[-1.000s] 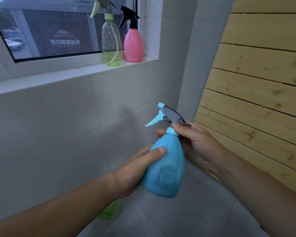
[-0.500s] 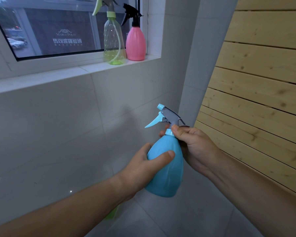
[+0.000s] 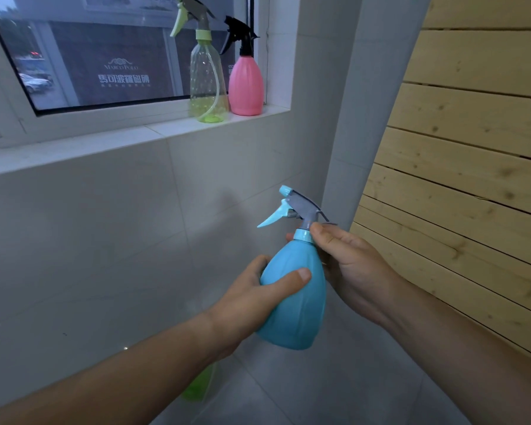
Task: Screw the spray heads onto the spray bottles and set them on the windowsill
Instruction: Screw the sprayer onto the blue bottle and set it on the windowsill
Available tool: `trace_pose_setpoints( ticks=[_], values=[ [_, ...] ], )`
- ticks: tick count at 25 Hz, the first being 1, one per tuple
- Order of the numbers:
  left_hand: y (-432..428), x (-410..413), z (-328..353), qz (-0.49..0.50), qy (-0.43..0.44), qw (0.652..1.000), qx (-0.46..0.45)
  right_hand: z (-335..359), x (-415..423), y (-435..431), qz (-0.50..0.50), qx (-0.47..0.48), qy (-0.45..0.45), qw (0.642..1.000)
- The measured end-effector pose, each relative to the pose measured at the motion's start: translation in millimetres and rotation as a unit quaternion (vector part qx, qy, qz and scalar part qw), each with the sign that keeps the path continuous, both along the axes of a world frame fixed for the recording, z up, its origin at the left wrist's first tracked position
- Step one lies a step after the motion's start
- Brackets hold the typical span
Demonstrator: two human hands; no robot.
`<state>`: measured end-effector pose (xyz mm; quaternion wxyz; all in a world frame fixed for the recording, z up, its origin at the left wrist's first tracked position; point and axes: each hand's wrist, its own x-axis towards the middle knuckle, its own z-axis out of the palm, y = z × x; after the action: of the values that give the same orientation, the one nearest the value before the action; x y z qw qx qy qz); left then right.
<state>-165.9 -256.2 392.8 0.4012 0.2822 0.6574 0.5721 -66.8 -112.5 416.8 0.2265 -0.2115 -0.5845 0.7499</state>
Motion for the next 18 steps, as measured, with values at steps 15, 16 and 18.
trace_pose_setpoints(
  ticks=[15,16,18],
  values=[
    [-12,-175,138,0.161,0.152,0.96,0.172,104,-174,-22,0.069,0.276,0.057,0.957],
    [-13,-191,152,0.17,0.166,0.956,0.17,116,-193,-22,0.07,0.284,0.06,0.954],
    [-12,-220,169,0.193,0.176,0.951,0.166,135,-224,-22,0.063,0.297,0.058,0.951]
  ],
)
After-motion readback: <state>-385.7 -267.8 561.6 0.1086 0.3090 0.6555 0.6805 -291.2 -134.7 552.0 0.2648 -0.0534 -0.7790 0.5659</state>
